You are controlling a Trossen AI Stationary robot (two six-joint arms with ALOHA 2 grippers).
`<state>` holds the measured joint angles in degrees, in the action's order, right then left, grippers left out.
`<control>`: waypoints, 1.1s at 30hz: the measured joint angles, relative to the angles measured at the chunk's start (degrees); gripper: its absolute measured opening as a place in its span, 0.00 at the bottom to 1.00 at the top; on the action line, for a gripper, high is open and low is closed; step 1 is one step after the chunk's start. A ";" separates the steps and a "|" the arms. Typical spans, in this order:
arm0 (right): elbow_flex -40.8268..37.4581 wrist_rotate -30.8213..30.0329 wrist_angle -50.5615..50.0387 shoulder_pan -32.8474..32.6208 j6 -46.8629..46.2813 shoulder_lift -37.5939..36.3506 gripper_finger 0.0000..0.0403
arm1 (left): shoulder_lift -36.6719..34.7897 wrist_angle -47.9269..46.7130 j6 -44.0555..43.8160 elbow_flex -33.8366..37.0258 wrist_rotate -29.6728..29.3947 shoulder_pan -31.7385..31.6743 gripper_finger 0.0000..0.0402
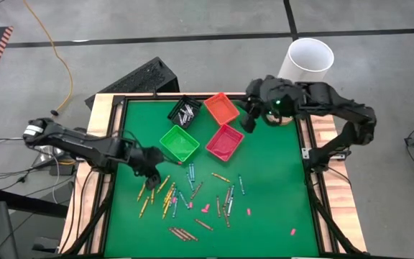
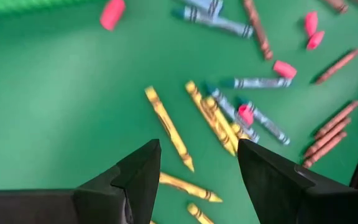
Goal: Sort crayons
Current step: Put the yellow crayon into the bin
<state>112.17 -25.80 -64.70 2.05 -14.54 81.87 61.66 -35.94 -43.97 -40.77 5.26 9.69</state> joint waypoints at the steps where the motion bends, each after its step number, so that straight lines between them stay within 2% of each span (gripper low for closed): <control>1: 0.01 0.11 -2.38 -0.36 0.31 0.91 0.22 | 0.56 0.00 -1.23 0.00 -0.15 1.35 0.51; 5: -0.13 2.11 -7.79 -2.43 3.28 5.83 0.22 | 1.39 -0.42 -8.08 0.00 -3.88 7.15 0.51; 10: -0.09 3.85 -5.57 -4.05 9.12 11.69 0.22 | 1.79 -2.12 -16.94 0.00 -13.17 13.26 0.51; 13: -0.09 5.02 -4.58 -3.92 10.86 14.12 0.22 | 4.56 -4.22 -19.70 0.00 -16.92 15.43 0.51; 16: -0.15 7.46 -3.59 -3.76 11.55 14.37 0.22 | 8.93 -4.45 -20.27 0.00 -16.98 16.03 0.51; 20: -0.06 7.87 -2.48 -3.27 12.12 13.35 0.22 | 13.88 -1.31 -21.33 -0.02 -16.52 16.78 0.51; 25: -0.05 7.80 -2.47 -2.07 12.15 11.87 0.22 | 17.00 -0.36 -23.49 -1.86 -20.54 17.70 0.51; 33: -0.08 7.86 -4.00 -1.93 12.19 10.83 0.22 | 24.46 1.20 -23.09 -2.36 -17.08 17.77 0.51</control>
<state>112.10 -17.94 -68.71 0.12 -2.35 92.70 86.12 -34.74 -67.06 -43.13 -11.81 27.46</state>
